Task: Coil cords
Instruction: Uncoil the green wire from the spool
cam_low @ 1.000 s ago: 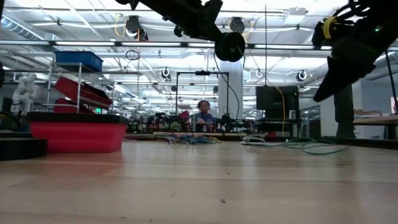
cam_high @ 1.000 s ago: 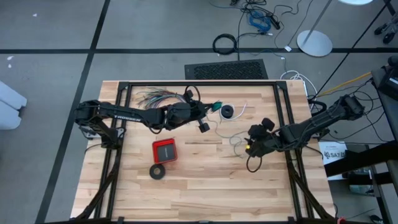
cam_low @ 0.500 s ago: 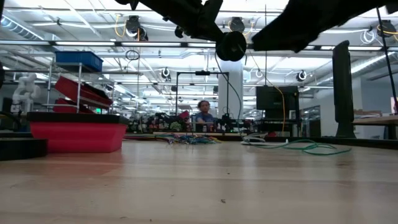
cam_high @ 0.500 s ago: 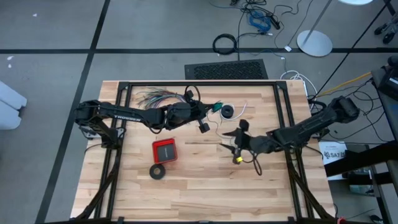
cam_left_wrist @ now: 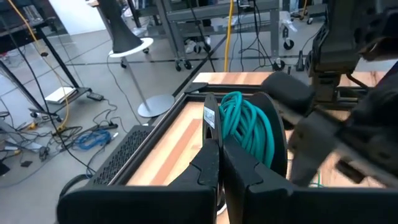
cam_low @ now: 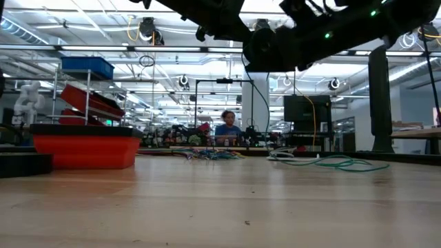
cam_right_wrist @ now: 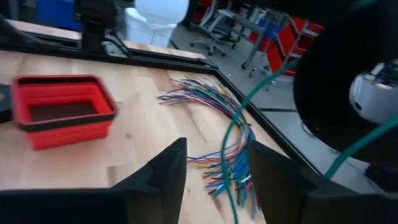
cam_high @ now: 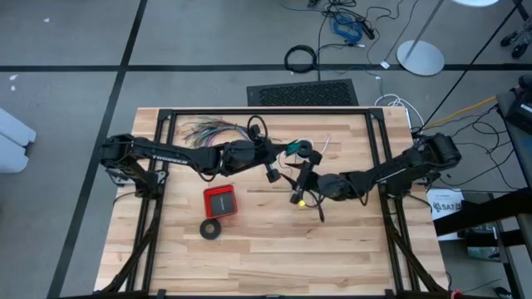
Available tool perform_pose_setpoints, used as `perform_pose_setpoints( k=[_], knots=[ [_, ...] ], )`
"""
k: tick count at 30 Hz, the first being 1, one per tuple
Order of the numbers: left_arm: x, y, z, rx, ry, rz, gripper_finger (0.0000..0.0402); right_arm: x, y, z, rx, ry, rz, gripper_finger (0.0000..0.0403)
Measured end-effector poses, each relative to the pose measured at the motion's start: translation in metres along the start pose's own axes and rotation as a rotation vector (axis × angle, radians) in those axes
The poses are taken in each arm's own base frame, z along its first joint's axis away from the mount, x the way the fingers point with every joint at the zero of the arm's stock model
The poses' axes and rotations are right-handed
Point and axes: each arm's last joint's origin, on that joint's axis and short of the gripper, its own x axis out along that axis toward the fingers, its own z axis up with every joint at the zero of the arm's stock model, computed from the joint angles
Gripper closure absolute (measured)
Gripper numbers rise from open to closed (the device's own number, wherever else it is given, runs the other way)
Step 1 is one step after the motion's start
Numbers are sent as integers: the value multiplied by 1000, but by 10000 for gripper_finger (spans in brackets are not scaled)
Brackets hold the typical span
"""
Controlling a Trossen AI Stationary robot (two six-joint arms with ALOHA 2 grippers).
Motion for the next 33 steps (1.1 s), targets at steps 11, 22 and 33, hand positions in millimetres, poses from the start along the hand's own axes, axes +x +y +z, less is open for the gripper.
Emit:
perform_pose_setpoints(
  k=[11,22,33],
  knots=[
    [-2,-4,1,-1,-10,-10,397,13,-9,-2,50,-24,-33,283],
    [-2,-4,2,-6,-21,-9,397,16,-9,-1,123,-42,107,395],
    [-2,-3,-6,54,57,7,397,-8,17,40,81,-174,225,402]
  ],
)
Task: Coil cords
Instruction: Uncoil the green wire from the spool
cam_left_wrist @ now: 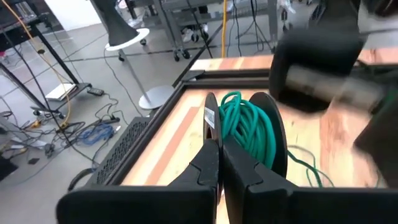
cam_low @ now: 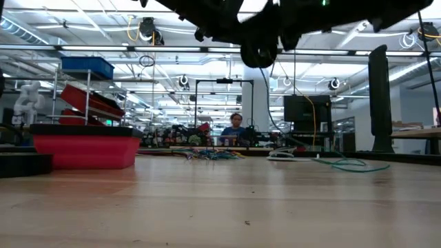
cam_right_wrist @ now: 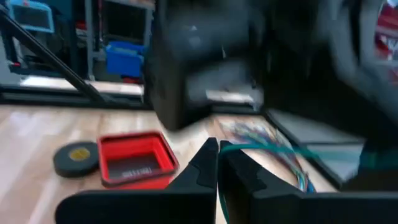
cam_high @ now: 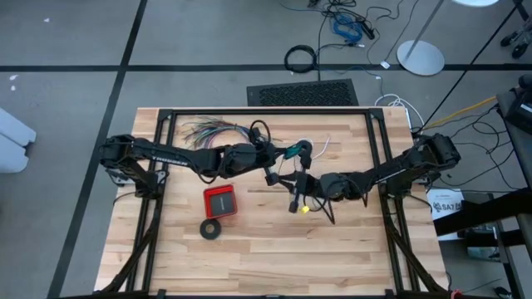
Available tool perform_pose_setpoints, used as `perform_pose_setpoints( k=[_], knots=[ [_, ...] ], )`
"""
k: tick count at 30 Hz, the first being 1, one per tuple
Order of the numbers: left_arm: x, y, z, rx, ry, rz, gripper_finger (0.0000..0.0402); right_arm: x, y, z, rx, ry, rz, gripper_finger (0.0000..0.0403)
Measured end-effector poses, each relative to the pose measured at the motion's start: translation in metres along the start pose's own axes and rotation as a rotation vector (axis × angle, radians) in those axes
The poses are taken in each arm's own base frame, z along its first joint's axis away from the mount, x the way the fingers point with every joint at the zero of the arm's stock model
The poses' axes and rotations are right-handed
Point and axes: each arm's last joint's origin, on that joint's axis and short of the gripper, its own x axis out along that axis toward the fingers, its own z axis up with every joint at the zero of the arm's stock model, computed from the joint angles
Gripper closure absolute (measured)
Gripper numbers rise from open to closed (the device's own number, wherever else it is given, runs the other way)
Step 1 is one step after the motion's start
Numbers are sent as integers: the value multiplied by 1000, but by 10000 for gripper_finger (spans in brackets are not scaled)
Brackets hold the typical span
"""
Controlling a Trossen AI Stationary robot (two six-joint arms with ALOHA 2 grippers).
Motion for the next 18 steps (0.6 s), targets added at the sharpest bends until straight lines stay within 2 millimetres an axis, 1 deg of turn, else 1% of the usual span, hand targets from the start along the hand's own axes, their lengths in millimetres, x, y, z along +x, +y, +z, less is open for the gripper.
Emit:
perform_pose_setpoints(
  k=[3,7,10,13,15,18],
  knots=[
    [0,1,-3,11,28,23,397,-11,2,12,-52,-6,-44,402],
    [0,2,-4,19,45,38,397,-31,-4,25,-146,51,-229,402],
    [0,1,-4,17,40,33,397,-46,-11,32,-162,102,-334,403],
    [0,2,-3,12,30,36,397,-56,-20,28,-136,178,-383,403],
    [0,2,-2,8,23,37,397,-59,-28,21,-99,238,-397,403],
    [0,2,1,-2,-4,33,397,-60,-34,8,-44,334,-371,403]
  ],
)
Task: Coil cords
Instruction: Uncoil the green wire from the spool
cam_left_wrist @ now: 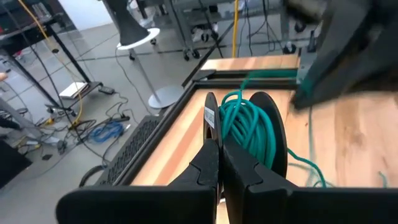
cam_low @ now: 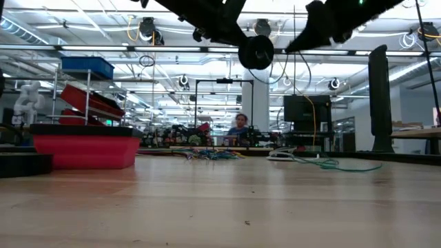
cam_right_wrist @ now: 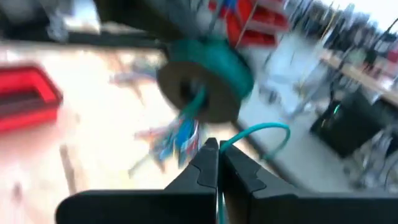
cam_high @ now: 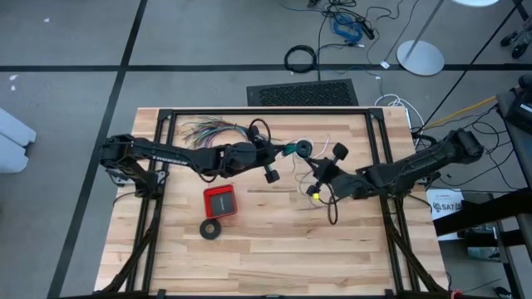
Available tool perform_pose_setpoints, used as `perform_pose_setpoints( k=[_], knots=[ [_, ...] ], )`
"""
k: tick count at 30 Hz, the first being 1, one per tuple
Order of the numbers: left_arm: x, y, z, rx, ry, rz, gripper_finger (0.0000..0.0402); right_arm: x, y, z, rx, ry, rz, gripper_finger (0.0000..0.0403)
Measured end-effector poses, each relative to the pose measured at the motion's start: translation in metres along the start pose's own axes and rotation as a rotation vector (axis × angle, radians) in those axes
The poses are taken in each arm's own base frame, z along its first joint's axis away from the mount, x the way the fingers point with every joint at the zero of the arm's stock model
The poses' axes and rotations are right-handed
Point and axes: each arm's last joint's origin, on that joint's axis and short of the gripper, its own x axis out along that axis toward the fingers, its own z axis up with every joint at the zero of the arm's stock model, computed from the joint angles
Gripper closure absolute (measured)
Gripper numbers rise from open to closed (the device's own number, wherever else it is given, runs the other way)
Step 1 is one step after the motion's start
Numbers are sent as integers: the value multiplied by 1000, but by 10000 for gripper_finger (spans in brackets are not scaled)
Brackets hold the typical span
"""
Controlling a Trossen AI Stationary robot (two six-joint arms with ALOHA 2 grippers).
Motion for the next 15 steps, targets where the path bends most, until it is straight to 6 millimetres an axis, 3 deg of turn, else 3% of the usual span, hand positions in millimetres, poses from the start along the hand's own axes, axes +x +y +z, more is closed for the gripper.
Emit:
perform_pose_setpoints(
  k=[6,15],
  knots=[
    [1,3,5,-16,-46,11,397,14,20,-10,46,56,175,403],
    [4,9,3,-6,-33,37,397,18,55,4,90,-143,564,403]
  ],
)
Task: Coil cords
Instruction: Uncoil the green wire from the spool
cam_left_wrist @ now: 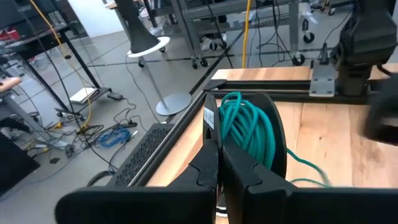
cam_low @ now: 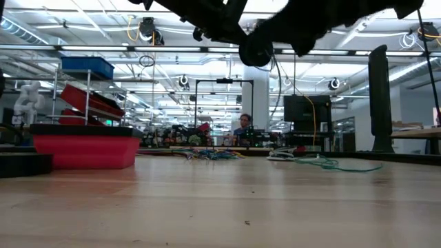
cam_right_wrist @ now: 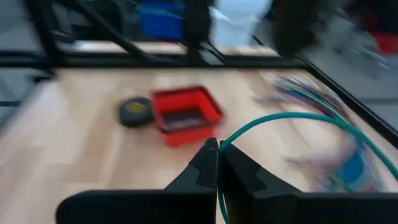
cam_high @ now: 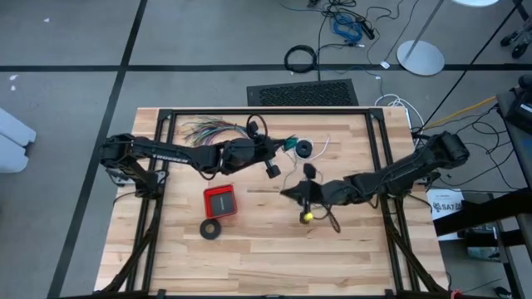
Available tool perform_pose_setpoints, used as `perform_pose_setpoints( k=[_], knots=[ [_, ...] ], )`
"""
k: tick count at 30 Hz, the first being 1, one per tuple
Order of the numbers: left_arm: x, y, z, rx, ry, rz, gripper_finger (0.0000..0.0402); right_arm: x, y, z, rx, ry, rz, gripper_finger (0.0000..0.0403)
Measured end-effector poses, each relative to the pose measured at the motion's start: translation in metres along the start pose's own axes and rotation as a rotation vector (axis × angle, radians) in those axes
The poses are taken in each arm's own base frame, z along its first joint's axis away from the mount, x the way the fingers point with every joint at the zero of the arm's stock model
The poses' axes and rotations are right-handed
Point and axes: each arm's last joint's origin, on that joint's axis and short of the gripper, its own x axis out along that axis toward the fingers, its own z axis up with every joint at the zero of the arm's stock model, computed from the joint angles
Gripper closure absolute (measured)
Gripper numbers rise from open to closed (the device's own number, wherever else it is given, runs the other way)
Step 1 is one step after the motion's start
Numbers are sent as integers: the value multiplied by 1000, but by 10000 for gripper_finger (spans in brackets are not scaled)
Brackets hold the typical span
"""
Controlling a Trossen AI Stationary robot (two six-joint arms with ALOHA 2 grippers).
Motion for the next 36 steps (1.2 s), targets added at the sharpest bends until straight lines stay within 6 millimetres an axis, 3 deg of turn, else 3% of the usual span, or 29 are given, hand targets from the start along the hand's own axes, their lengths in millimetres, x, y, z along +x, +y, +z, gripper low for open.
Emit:
perform_pose_setpoints(
  k=[6,14,23,36],
  knots=[
    [2,4,-5,22,48,27,397,-10,15,14,-70,-88,152,403],
    [2,5,-12,59,118,38,397,-44,30,41,-172,-219,233,403],
    [1,5,-17,84,165,41,397,-80,19,52,-201,-180,-67,403],
    [1,3,-15,77,149,37,397,-92,-8,21,-53,106,-330,396]
  ],
)
